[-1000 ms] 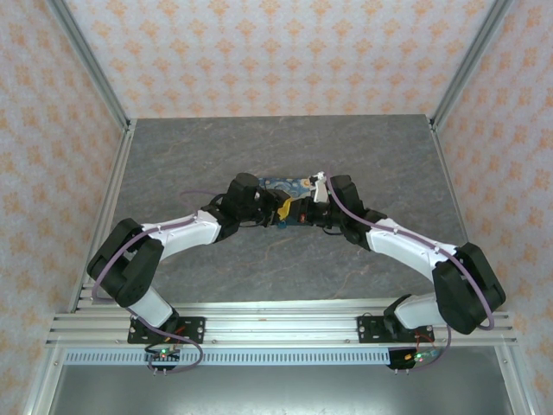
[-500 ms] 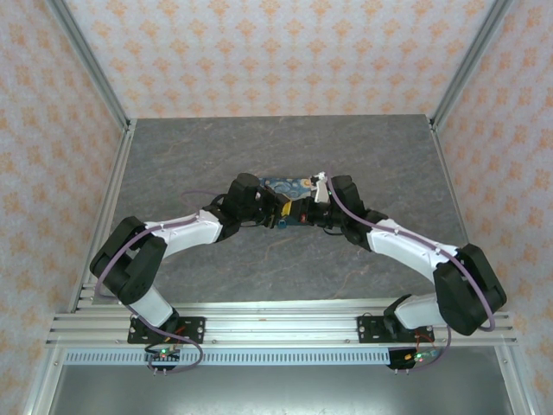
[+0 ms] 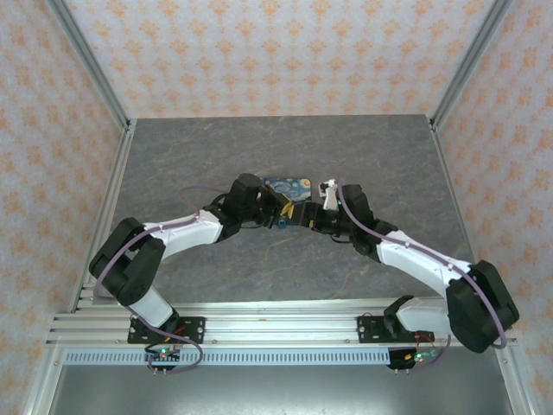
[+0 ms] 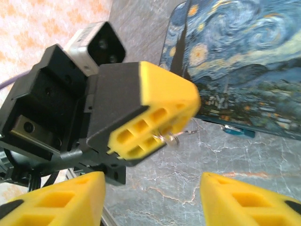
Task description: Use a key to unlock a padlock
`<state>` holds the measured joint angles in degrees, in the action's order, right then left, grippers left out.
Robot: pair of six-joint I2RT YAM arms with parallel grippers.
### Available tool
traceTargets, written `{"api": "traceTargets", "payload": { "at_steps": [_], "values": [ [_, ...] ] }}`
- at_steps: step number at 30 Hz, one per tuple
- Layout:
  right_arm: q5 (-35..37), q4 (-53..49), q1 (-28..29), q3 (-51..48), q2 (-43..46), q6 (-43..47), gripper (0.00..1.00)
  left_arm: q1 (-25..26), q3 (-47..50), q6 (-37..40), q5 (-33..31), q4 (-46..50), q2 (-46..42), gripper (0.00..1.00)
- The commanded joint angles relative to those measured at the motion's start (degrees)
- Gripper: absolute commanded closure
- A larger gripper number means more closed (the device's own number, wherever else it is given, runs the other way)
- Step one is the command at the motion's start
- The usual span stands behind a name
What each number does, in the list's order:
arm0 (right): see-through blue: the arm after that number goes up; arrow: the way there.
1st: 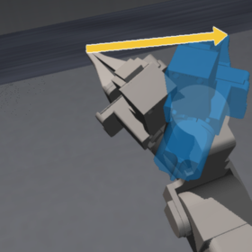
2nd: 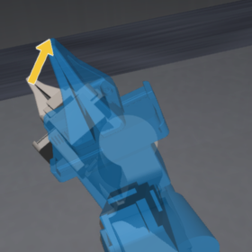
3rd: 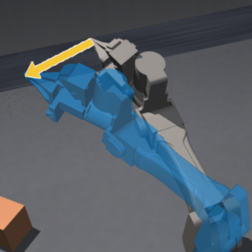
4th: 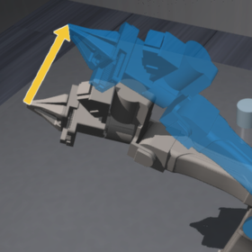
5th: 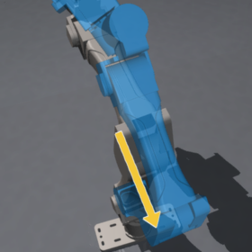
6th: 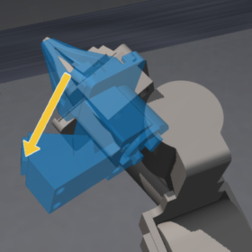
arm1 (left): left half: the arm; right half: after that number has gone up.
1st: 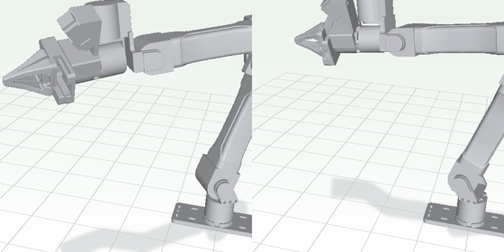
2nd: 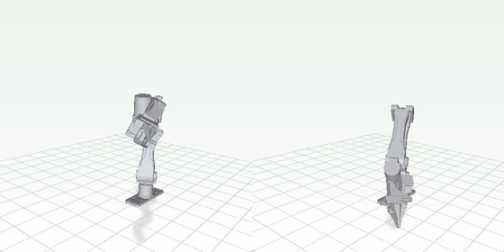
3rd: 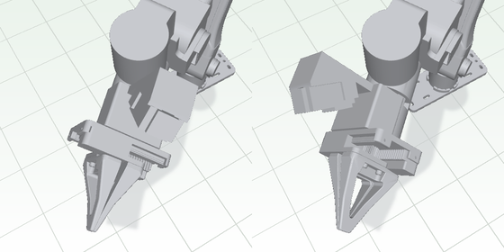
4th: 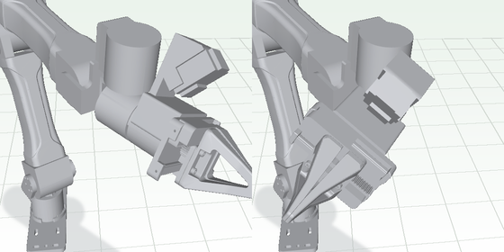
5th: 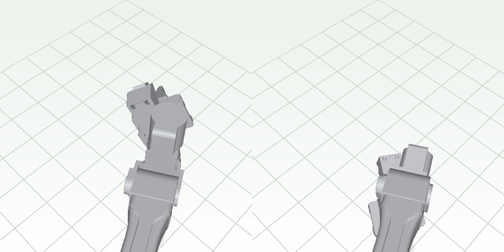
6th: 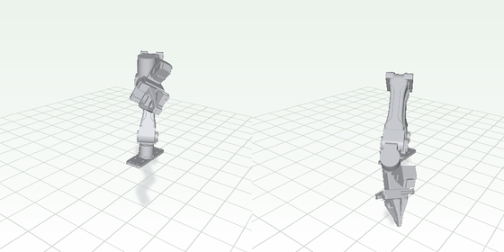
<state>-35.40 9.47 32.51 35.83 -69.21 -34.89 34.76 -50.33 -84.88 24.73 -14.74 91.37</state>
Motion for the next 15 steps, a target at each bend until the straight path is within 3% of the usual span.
{"api": "traceTargets", "payload": {
  "at_steps": [1,9,15],
  "values": [
    [3.66,2.97,-1.48,-2.26,4.25,-2.74,0.42,-0.22,-3.00,12.09,-5.85,3.04,-5.32,1.00],
    [6.41,17.64,-1.83,-4.89,2.31,-12.03,0.46,-0.30,-0.79,28.03,-11.82,-3.87,-10.35,1.00],
    [8.44,32.46,-1.84,-5.79,-1.99,-19.20,0.53,-0.31,3.92,29.76,-16.11,-13.21,-11.85,1.00]
  ]
}}
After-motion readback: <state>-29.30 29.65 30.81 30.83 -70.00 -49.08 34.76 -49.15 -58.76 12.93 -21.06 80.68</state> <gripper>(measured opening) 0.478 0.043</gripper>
